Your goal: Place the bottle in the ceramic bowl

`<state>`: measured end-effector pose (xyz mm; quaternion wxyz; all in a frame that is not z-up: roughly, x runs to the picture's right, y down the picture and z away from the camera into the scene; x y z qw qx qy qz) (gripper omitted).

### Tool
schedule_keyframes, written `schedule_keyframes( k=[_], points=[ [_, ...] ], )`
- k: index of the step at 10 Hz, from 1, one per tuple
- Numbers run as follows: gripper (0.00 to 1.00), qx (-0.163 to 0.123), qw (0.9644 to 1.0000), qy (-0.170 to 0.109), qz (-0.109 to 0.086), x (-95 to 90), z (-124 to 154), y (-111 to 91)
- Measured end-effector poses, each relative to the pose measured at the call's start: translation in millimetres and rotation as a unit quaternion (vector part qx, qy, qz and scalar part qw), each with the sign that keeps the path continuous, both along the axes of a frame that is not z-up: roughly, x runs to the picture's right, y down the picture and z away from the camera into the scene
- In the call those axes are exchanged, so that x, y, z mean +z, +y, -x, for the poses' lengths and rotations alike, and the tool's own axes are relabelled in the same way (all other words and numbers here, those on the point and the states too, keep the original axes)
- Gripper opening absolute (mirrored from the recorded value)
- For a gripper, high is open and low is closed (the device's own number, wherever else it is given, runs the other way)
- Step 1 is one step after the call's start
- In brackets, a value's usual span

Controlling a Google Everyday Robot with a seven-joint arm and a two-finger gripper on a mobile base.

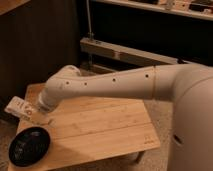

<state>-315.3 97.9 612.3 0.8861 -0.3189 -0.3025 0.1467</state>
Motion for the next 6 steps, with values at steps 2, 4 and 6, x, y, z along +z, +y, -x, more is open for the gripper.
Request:
schedule_keyframes(
  k=[2,4,6],
  points=[
    [0.18,-0.056,0.9981,-0.022,-0.008,-15.8,27,17],
    [0.18,-0.084,0.9959,-0.033,0.002,-16.3,35,31],
    [0.18,-0.094,0.9943,-0.045,0.023,-1.9,33,43]
  ],
)
